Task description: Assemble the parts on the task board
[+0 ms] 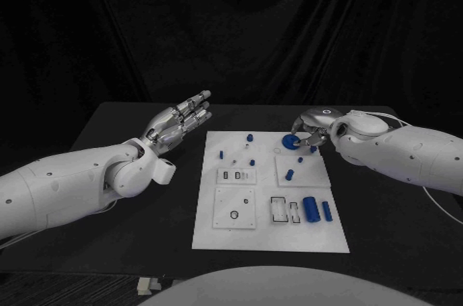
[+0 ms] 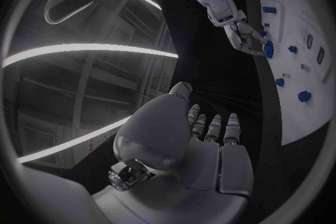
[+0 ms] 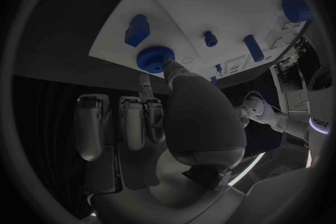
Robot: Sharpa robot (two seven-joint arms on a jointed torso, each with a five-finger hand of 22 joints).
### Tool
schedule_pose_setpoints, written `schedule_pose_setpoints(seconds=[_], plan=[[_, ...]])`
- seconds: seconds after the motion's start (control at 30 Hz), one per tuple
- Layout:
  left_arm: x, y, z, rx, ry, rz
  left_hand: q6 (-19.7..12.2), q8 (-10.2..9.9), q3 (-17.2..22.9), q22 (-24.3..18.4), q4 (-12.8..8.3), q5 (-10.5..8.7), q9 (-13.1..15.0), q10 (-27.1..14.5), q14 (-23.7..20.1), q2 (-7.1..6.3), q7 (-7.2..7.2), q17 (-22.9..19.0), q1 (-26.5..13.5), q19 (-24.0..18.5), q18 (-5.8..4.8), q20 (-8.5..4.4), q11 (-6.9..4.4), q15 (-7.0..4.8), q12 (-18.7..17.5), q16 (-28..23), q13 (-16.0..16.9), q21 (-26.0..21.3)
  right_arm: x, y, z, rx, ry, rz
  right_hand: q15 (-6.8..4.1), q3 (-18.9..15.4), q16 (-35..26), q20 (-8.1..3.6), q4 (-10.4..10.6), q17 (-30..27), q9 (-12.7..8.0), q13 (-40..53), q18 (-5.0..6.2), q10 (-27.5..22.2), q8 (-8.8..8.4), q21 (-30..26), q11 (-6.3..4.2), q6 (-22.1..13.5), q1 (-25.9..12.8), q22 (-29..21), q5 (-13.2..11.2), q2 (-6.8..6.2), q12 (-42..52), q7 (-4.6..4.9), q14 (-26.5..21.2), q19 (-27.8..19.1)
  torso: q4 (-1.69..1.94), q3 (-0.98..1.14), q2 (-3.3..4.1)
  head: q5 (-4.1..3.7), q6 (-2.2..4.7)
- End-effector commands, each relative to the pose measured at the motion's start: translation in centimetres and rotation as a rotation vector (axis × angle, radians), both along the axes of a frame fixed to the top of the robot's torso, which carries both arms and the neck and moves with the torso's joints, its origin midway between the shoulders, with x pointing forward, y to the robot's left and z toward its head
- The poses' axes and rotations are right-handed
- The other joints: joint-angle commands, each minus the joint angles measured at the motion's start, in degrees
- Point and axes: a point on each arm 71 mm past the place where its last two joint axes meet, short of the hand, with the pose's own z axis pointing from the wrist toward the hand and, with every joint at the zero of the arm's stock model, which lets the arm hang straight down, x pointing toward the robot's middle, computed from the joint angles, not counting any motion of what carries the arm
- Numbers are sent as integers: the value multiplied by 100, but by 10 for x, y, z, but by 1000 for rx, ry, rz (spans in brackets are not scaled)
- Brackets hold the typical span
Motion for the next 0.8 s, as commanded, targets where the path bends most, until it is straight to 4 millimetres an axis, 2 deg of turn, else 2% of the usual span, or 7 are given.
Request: schedule_pose_setpoints(seconds=[0.03, 0.53, 0.67, 0.8], plan=[[-1, -2, 2, -24, -14, -13, 3, 17, 30, -10, 9, 18, 0, 1, -2, 14, 26, -10, 50, -17, 58, 41, 42, 26, -20, -21, -6, -33, 0, 1, -3, -8, 16, -1, 30, 28, 17, 43, 0, 1508, 6, 1509, -30, 587, 21, -4, 34, 42, 46, 1417, 21, 2, 20, 19, 610, 453, -1, 0, 0, -3, -7], [-1, -3, 1, -26, -10, -19, 5, 17, 36, -10, 4, 20, 0, 1, -2, 15, 30, -10, 51, -17, 61, 48, 48, 29, -20, -21, -6, -33, -1, 4, -12, -18, 44, 1, 54, -1, 17, 58, 8, 1508, 11, 1509, -23, 587, 39, -28, 64, 84, 20, 1407, -60, 12, 20, 53, 610, 435, 3, 1, 1, -5, -41], [-1, -3, 1, -26, -9, -20, 5, 17, 36, -10, 4, 20, 0, 1, -2, 15, 30, -10, 51, -17, 61, 48, 48, 29, -20, -21, -6, -33, -2, 4, -13, -18, 49, 3, 62, 21, 17, 68, -5, 1508, 21, 1509, -18, 587, 73, -42, 69, 166, 65, 1403, 74, 41, 20, 56, 610, 425, 1, 1, 1, -5, -49], [-1, -3, 1, -26, -7, -21, 5, 17, 36, -10, 4, 20, 0, 1, -2, 15, 30, -10, 51, -17, 61, 48, 48, 29, -20, -21, -6, -33, -2, 5, -14, -17, 48, 6, 59, 73, 17, 69, -37, 1508, 52, 1509, -13, 587, 144, -59, 64, 333, 165, 1398, 421, 86, 20, 47, 610, 413, -2, 0, 1, -6, -59]])
